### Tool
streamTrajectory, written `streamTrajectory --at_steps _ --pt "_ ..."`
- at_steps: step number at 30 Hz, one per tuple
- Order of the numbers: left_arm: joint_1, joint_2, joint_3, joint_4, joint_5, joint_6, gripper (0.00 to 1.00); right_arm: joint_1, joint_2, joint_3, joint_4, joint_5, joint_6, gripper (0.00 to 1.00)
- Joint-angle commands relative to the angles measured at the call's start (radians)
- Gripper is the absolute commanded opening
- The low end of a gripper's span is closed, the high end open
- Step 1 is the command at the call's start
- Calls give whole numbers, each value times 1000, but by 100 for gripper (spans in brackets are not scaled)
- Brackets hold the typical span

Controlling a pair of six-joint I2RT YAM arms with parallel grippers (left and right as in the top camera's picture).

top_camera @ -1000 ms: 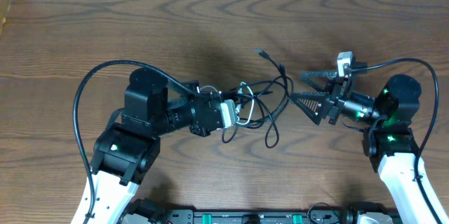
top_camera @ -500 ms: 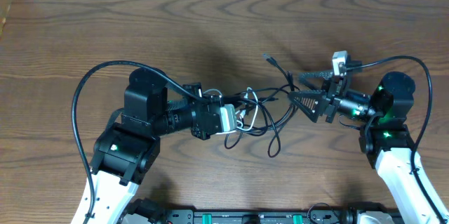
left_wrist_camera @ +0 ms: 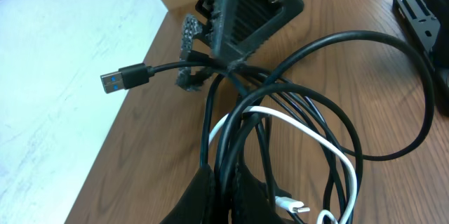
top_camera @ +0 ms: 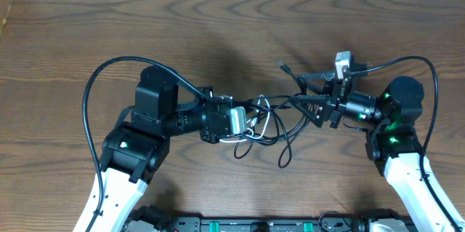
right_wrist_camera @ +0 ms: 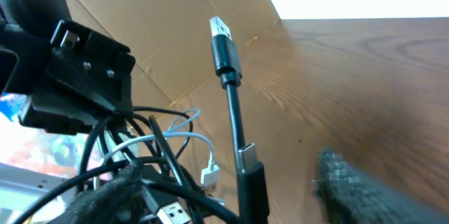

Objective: Untangle cables

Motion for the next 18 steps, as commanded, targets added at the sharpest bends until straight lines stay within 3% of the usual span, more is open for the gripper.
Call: streamTrajectory --at_steps 1,3,7,13,18 --pt "-2 -5 19 -1 41 1 8 5 0 17 1 12 4 45" --pt "-2 -5 19 -6 38 1 7 5 0 17 1 21 5 24" --pt "-2 -5 20 -25 -8 1 8 3 0 17 1 28 17 2" --pt "-2 -8 20 -48 -165 -13 8 -5 0 17 -10 45 27 1" --pt "-2 -11 20 -39 -457 -136 7 -52 0 17 -84 50 26 1"
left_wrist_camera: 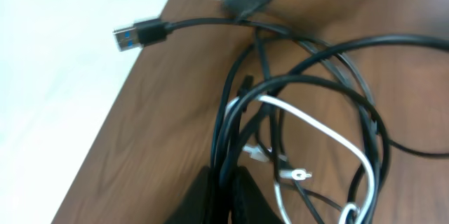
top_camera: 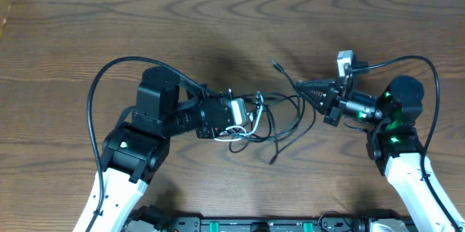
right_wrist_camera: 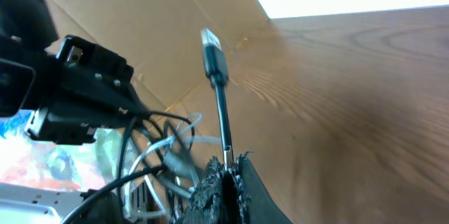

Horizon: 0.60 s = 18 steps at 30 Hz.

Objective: Untangle cables

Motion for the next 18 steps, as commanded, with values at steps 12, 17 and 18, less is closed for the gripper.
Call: streamTrajectory --at_steps 12,17,18 --pt "-1 -23 20 144 -463 -389 8 -136 0 17 -258 113 28 26" --pt "-1 -23 20 149 -319 -388 8 -134 0 17 -257 89 19 98" --pt "-1 -23 20 153 -290 -388 7 -134 0 17 -257 77 2 99"
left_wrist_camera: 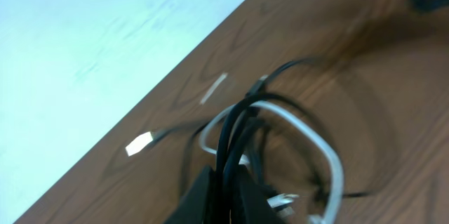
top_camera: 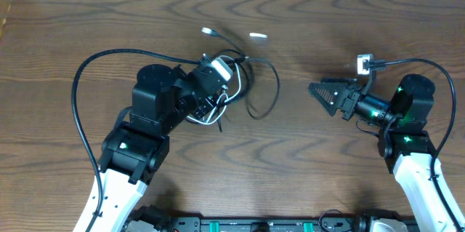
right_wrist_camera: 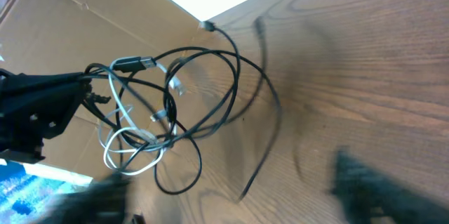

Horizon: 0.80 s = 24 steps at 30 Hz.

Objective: Untangle cables

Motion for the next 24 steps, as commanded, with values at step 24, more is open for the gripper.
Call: streamTrajectory --at_steps 24 --pt "2 -86 20 106 393 -32 8 -2 0 14 -2 -2 -19 99"
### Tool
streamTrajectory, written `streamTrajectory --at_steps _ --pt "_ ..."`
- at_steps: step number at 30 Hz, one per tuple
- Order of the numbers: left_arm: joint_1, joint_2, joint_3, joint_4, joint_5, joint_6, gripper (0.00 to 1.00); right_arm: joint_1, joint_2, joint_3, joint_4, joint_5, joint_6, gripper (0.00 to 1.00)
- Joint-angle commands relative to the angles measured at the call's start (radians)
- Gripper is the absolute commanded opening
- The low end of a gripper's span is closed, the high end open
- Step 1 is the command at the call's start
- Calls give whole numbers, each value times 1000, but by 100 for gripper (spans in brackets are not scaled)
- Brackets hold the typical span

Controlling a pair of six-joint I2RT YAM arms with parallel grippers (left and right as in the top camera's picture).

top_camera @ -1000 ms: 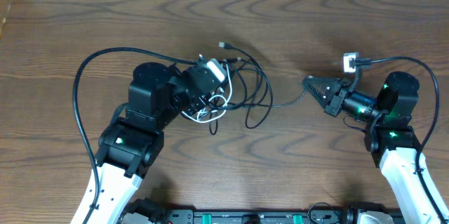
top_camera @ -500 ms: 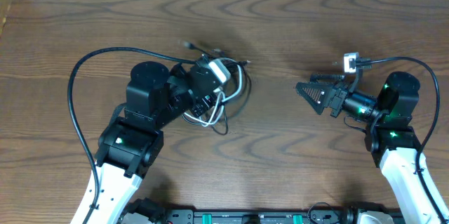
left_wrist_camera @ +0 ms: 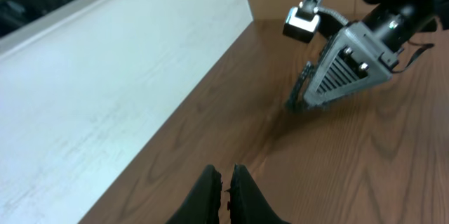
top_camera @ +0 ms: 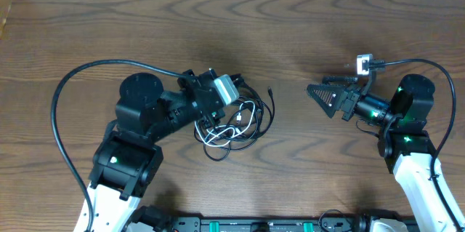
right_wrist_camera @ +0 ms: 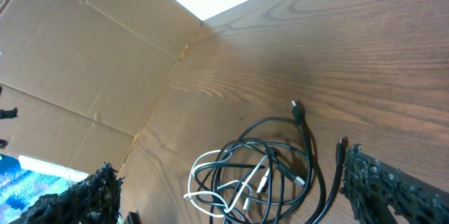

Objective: Untangle cables

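The tangled bundle of black and white cables (top_camera: 236, 119) lies loose on the wooden table (top_camera: 305, 21), just left of centre; the right wrist view shows its coils (right_wrist_camera: 259, 171) too. My left gripper (left_wrist_camera: 224, 176) is shut with nothing between its fingers, right beside the bundle and pointing toward the right arm. No cable shows in the left wrist view. My right gripper (top_camera: 320, 97) is open to the right of the bundle, apart from it, its fingers (right_wrist_camera: 382, 182) spread wide. A black plug end (right_wrist_camera: 296, 105) sticks out of the bundle.
A white wall (left_wrist_camera: 105, 90) runs along the table's far edge. Cardboard (right_wrist_camera: 84, 55) stands beyond the table's left side. The left arm's own black lead (top_camera: 80, 94) loops over the table at the left. A black rail (top_camera: 261, 225) lines the front edge.
The bundle was in my left gripper, farther back on the table. It now lies on the table and the left gripper is shut on nothing. The right gripper stays open where it was.
First my left gripper held the bundle at centre while the right gripper's fingers stood around a black USB cable. The right then shut on that cable. Later the right was open and drawn back, the left holding the bundle farther back. Now the bundle lies free.
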Motion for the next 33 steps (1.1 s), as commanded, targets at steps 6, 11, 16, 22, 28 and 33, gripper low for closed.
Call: streamTrajectory --at_steps 6,11,16,22,28,33 --pt "2 42 19 -179 -99 -11 76 -2 0 14 -1 1 7 99" --pt "2 140 19 -273 -110 -12 94 -2 0 14 -1 1 7 99" --pt "2 291 19 -313 -110 -11 95 -2 0 14 -1 1 7 99" --pt "2 489 19 -297 -133 -8 95 -2 0 14 -1 1 6 99" --pt "2 643 19 -283 -133 -8 96 -2 0 14 -2 10 6 99" --pt "2 694 19 -284 -133 -8 84 -2 0 14 -21 37 6 99"
